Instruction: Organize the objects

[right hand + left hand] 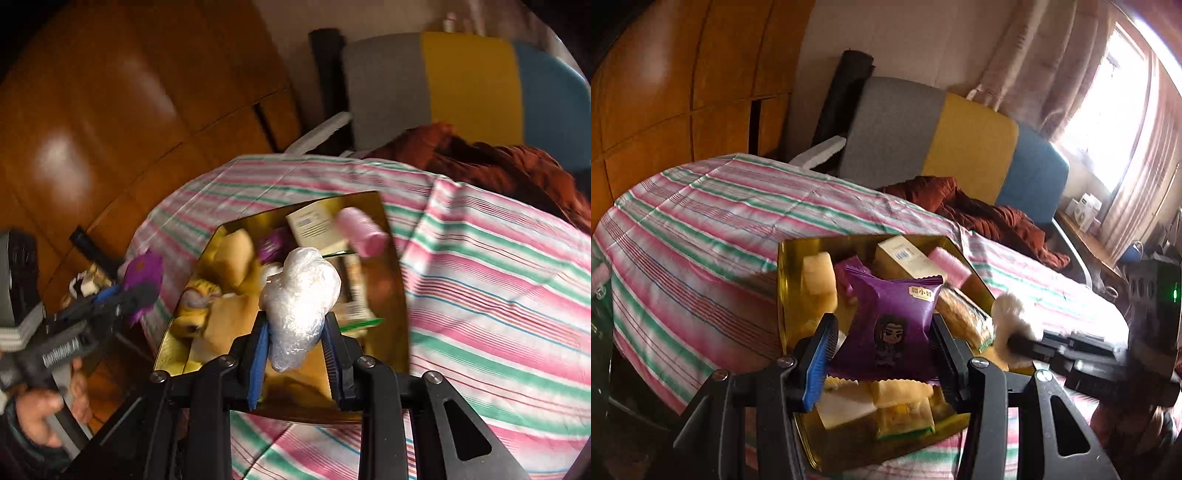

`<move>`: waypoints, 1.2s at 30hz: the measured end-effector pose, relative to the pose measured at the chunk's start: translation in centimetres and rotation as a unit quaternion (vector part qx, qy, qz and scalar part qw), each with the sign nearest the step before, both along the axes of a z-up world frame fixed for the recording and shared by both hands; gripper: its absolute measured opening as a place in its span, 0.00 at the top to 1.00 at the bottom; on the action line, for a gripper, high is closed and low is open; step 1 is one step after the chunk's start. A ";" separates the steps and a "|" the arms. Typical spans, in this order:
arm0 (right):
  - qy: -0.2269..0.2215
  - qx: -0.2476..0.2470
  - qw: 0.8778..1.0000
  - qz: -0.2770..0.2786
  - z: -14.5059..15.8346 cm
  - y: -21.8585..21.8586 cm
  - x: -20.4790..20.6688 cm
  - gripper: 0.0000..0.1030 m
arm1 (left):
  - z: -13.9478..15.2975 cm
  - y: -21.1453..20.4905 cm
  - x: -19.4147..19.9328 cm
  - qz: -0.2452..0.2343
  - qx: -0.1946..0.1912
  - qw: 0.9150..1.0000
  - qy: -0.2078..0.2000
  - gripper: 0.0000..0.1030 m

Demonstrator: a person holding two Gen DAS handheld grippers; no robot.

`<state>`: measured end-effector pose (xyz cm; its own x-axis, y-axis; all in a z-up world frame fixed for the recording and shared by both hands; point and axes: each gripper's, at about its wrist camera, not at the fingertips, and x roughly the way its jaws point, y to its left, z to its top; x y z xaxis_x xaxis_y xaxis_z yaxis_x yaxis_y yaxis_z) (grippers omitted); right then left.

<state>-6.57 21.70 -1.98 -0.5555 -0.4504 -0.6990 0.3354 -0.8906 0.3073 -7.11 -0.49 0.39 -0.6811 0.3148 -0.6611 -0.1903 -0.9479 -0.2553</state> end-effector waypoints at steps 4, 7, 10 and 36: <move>-0.004 0.010 1.000 0.012 -0.5 -1.9 -0.7 0.72 | 0.4 -0.1 -2.1 -0.003 0.020 1.000 -0.004 0.51; -0.011 0.013 1.000 0.019 -1.1 -2.8 -1.1 0.72 | 0.7 1.0 -3.1 -0.013 0.020 1.000 -0.004 0.51; -0.021 0.013 0.999 0.024 -1.8 -3.2 -1.4 0.70 | -0.1 2.2 -5.0 -0.017 0.011 1.000 -0.017 0.51; 0.028 0.022 0.999 -0.021 -0.6 -3.0 1.4 0.09 | 0.0 2.5 -1.1 0.067 -0.077 0.995 0.012 0.30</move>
